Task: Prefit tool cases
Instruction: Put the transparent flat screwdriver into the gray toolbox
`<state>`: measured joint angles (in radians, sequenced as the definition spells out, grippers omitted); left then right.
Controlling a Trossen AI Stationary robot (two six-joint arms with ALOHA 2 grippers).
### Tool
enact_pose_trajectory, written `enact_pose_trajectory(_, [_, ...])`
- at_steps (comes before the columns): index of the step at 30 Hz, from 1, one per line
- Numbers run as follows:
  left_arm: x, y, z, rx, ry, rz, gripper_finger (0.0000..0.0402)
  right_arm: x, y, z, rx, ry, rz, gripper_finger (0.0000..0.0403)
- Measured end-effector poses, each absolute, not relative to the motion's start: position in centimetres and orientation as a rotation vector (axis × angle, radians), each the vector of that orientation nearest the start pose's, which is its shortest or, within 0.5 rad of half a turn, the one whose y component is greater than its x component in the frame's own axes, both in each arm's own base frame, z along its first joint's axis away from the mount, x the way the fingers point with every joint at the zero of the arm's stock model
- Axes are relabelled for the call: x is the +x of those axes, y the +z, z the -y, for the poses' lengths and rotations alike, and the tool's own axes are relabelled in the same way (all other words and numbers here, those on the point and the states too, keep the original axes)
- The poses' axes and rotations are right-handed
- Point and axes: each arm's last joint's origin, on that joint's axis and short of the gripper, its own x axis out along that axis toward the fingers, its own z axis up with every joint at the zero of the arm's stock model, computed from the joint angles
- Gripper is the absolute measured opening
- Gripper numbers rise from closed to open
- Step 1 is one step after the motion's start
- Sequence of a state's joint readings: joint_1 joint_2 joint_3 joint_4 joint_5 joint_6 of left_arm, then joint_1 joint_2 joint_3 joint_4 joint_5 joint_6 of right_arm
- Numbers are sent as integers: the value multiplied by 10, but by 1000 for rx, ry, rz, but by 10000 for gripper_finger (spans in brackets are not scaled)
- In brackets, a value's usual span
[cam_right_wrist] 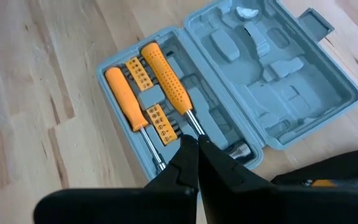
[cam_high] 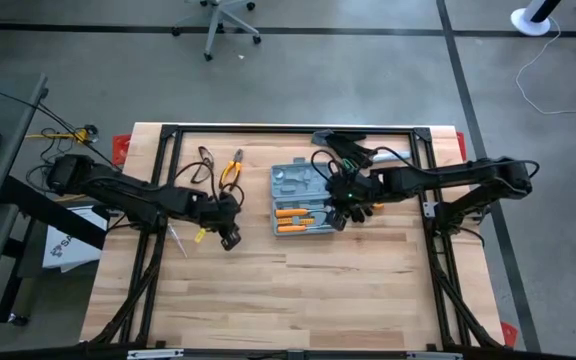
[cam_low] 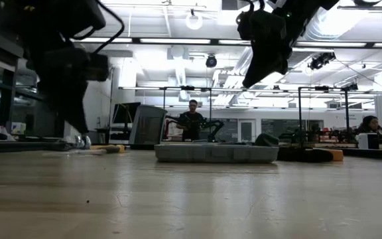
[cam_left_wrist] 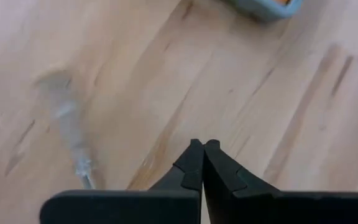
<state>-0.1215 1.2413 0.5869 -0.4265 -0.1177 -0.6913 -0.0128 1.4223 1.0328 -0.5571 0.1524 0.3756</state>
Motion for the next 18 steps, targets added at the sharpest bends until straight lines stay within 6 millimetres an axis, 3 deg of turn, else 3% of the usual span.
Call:
enact_pose_trajectory(6, [218, 177, 19, -450, 362, -982, 3, 283, 255, 9, 275, -341, -877, 0])
enact_pose_trajectory(18, [213, 175, 13, -397, 399, -1035, 1, 280, 259, 15, 277, -368, -864, 0])
